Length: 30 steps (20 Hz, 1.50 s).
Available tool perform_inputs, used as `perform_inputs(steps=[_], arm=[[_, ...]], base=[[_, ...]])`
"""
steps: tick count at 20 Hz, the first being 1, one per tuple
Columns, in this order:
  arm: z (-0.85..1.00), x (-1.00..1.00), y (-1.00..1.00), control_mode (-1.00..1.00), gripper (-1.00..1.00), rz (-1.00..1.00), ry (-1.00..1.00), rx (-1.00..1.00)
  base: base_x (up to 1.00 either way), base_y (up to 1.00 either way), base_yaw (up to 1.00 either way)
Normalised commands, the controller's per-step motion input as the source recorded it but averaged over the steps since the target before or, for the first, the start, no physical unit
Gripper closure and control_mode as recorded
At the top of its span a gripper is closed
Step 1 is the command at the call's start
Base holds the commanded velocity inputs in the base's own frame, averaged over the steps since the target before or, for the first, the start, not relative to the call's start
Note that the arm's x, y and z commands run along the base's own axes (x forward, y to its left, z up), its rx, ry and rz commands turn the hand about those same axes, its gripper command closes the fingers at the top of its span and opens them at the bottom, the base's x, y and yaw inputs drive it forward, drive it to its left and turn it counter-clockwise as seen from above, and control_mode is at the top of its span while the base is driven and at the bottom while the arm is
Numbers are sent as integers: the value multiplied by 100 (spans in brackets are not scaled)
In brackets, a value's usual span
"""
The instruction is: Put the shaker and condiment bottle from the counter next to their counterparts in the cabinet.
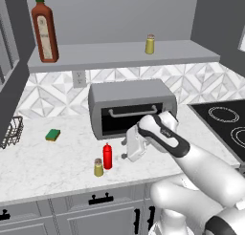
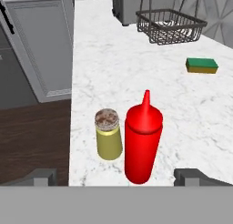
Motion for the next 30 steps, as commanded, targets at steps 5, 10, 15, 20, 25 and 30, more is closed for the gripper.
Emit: perform_inputs(steps=[5,10,15,20,25,30], arm=[[-9,14,4,-100,-100,0,0,5],[-13,15,3,-100,-100,0,0,5],[-18,19,16,-100,-100,0,0,4],[-11,13,8,-100,-100,1,0,6],[-11,0,0,-100,-100,7,2,15],[-11,5,6,-100,-100,7,6,15]], base=[[0,0,0],[0,0,0],[0,0,0],[0,0,0],[0,0,0],[0,0,0]])
